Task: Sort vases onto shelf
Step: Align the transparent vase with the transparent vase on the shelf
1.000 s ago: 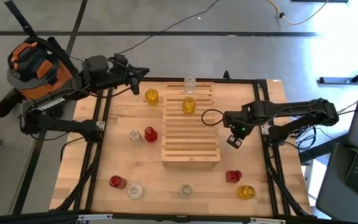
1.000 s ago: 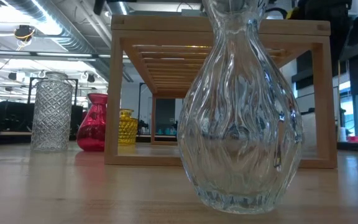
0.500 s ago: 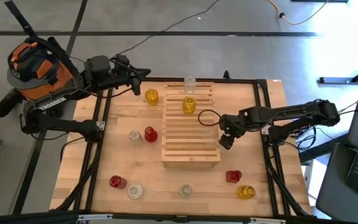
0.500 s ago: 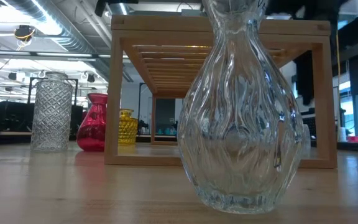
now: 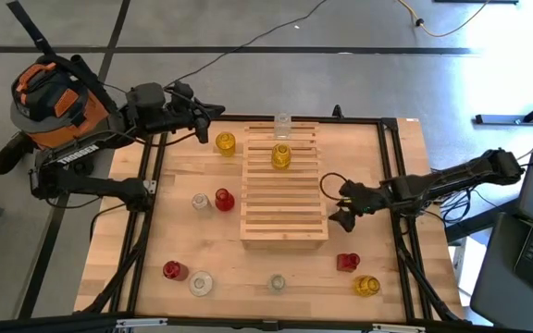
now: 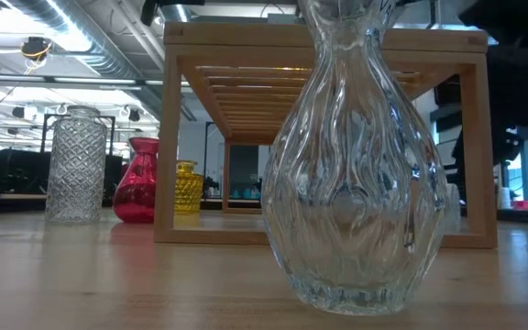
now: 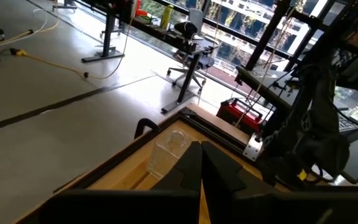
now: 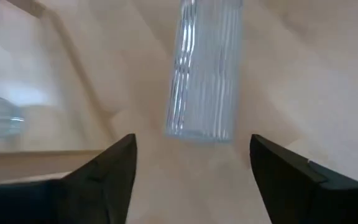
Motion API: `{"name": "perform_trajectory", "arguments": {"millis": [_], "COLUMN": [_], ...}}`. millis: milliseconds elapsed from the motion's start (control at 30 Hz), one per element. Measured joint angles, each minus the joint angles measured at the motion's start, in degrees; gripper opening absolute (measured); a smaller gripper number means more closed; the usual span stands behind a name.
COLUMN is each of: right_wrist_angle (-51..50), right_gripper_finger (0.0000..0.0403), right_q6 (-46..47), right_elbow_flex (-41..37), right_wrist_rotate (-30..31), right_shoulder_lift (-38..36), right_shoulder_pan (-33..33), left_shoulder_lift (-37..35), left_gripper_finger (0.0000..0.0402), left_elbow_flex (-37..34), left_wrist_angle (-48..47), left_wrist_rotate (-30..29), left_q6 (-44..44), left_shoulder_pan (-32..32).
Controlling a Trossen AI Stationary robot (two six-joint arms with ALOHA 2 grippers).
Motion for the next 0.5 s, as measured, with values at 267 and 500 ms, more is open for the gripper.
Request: {"name": "perform_trajectory", "arguments": {"millis": [267, 500], "right_wrist_angle": [4.99, 10.82], "right_gripper_finger": [0.0255, 0.0300], "right_q6": [-8.98, -14.97], "right_elbow_flex": [0.02, 0.02], "right_wrist_rotate": [15.11, 12.84], "right_shoulder_lift": [5.72, 14.58], "right_shoulder_pan": [-0.18, -4.73], "left_shoulder_lift": [-0.02, -0.02], "left_gripper_finger": [0.0000, 0.0000], "left_elbow_flex": [0.00, 0.00], "left_wrist_angle": [-0.03, -0.02], "left_wrist_rotate": [-0.11, -1.66], "left_q6": [-4.20, -5.92], "left_shoulder_pan": [-0.02, 0.01]}}
